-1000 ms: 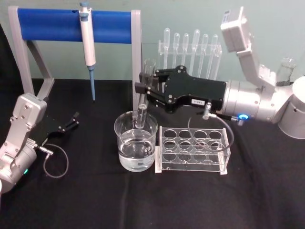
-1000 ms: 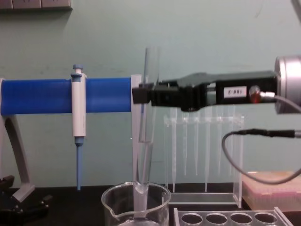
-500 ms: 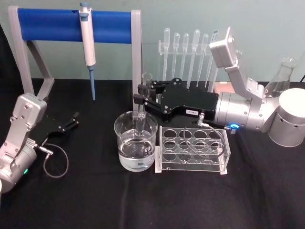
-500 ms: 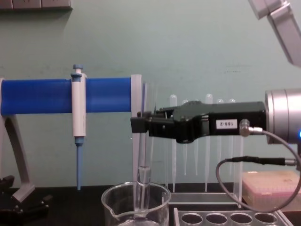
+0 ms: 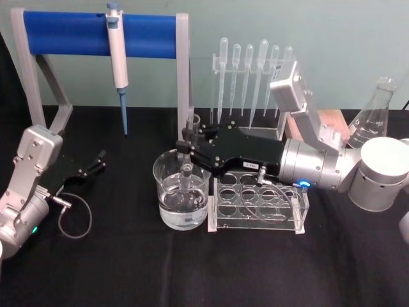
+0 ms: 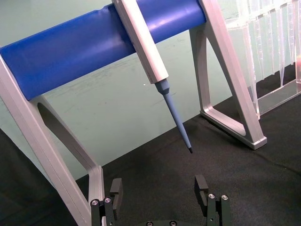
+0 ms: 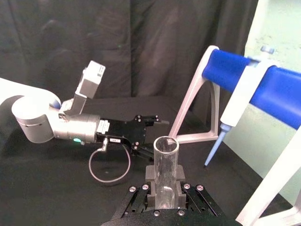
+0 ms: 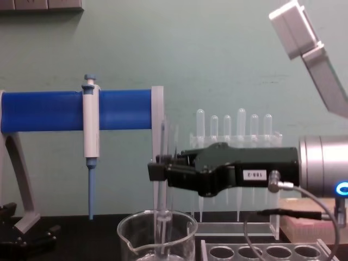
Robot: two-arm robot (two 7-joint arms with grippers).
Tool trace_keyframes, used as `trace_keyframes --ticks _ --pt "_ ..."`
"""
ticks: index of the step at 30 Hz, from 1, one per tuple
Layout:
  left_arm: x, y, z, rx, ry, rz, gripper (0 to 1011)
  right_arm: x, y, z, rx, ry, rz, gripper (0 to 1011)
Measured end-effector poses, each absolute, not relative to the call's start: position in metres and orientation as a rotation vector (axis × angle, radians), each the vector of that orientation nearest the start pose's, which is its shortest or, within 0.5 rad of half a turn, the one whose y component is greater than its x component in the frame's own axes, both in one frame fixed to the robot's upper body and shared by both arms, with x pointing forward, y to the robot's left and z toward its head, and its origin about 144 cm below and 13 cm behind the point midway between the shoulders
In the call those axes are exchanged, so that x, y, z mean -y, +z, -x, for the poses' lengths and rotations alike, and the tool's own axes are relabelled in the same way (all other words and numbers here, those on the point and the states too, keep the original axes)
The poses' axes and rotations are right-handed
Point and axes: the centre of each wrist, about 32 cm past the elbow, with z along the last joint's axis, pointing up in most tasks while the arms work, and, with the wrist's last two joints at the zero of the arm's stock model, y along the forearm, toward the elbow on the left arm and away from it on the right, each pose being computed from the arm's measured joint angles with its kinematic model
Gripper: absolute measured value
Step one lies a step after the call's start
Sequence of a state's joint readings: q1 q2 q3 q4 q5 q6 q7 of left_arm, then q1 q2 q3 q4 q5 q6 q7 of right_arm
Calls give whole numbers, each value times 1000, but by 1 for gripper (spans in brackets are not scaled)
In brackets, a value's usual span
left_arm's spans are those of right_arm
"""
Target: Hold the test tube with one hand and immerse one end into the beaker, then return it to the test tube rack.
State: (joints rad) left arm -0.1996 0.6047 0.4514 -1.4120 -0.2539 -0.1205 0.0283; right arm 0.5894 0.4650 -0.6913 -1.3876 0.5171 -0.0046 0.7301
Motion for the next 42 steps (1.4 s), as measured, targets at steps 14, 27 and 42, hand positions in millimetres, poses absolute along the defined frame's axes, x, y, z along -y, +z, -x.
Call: trace_keyframes --ticks 14,27,42 --pt "-310 1140 -489 285 1248 -305 1000 202 1215 -564 142 -357 120 236" --pt "-310 1140 -489 285 1248 -304 1000 203 1205 -559 135 -363 125 236" --pt "-310 1140 -489 285 1248 -304 1000 203 1197 -558 131 -373 130 236"
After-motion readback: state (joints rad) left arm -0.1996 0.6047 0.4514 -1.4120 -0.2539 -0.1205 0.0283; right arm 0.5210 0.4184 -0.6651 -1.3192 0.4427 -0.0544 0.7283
